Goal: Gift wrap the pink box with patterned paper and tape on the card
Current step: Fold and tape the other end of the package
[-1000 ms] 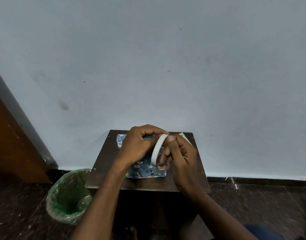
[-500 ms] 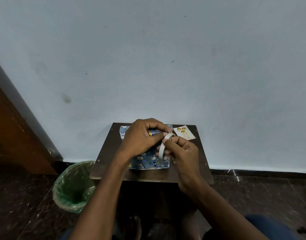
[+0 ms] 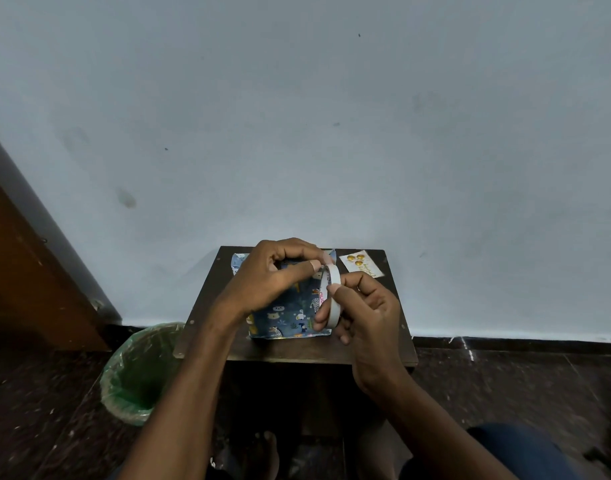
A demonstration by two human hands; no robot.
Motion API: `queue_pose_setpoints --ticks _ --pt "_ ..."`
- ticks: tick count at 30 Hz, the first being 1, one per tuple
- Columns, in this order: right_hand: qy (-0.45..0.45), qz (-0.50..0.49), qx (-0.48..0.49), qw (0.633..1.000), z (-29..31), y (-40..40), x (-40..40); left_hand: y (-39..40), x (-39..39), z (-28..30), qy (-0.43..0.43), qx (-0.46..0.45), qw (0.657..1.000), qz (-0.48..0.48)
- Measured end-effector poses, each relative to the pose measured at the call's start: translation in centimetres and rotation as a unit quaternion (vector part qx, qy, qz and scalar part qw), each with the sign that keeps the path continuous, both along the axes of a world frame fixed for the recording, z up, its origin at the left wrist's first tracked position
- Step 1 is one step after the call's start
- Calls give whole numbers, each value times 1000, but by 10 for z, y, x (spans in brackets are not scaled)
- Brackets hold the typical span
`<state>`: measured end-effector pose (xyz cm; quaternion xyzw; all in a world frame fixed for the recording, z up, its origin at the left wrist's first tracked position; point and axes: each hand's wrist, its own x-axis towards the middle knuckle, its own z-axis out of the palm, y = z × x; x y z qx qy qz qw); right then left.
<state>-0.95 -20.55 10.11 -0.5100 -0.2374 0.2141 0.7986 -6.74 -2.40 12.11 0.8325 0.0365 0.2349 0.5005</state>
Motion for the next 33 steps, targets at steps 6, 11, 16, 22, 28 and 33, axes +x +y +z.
queue_pose_setpoints --ticks 6,11,16,22,28,33 --pt "-22 7 -10 1000 -2 4 0 -9 0 5 9 -52 998 19" --pt "-68 5 -14 998 1 6 -4 -13 6 6 20 -104 993 59" --pt "-44 2 -51 998 -3 9 -1 -16 6 8 29 -136 987 83" --pt "20 9 -117 993 3 10 4 -20 5 11 9 -148 982 113" --pt "-2 -6 -135 991 0 9 4 -12 -3 15 57 -91 994 5" --pt "-13 -42 -101 994 -1 9 1 -8 -4 15 63 -67 996 0"
